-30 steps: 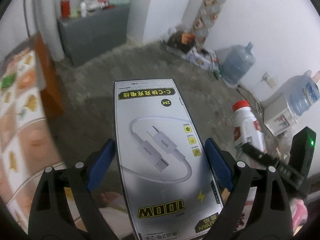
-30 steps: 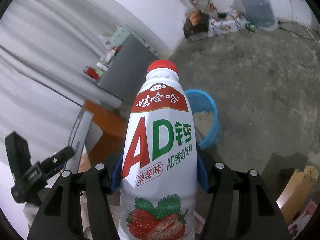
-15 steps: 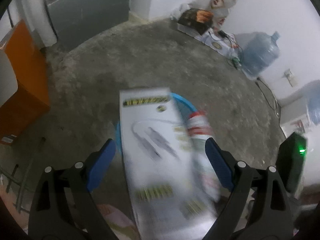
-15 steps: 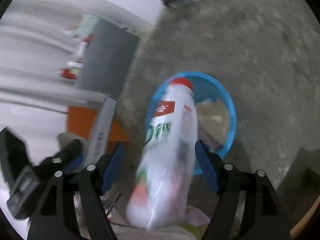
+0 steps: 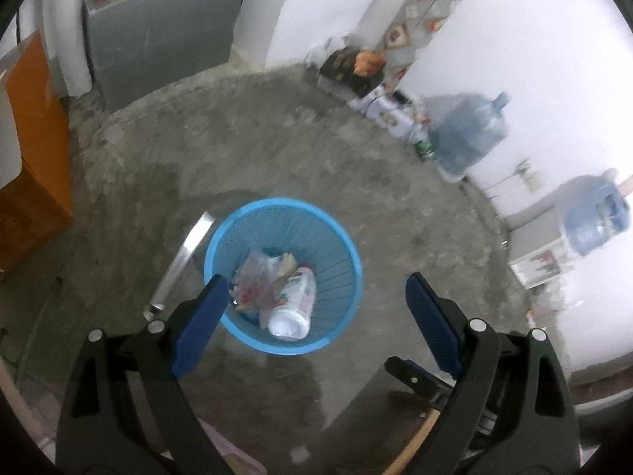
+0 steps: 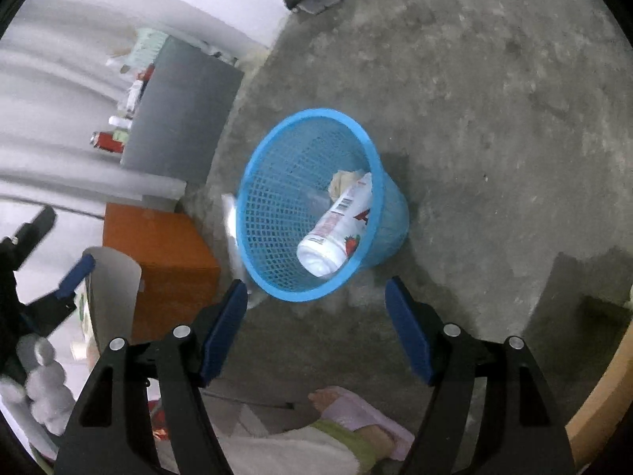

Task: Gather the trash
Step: 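Lower the right tool toward the white cable box on the floor while the left returns to the table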

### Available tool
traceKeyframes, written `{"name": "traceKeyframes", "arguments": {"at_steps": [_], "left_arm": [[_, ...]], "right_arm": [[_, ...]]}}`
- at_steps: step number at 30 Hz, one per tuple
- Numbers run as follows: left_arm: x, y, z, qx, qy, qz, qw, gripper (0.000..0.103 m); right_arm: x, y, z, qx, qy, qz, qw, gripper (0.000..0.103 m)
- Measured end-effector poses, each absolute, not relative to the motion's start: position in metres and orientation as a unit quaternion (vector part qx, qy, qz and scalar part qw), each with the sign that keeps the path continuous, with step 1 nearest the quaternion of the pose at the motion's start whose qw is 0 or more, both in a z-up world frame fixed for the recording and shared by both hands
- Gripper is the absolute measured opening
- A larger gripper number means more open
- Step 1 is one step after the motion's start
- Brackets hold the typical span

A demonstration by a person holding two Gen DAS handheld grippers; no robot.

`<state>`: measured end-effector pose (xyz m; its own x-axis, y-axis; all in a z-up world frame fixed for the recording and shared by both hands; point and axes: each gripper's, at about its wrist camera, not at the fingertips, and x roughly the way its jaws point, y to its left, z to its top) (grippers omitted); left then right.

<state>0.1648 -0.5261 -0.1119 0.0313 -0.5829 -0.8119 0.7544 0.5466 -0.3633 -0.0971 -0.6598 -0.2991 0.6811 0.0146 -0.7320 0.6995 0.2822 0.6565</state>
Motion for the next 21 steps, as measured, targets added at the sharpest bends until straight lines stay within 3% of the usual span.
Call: {"name": "traceKeyframes", "arguments": {"at_steps": [10, 21], "left_arm": [[0.18, -0.39, -0.008, 0.095, 0.444, -0.453, 0.768, 0.087], [0.207, -0.228, 0.011, 0.032, 0.448, -0.389, 0.804, 0.087]], "right_arm": [[-0.022, -0.611, -0.259, 0.478, 0.354, -0.117, 0.796, 0.071], [0.161, -0.531, -0.361, 0.486, 0.477, -0.072, 0.729, 0.071]]}}
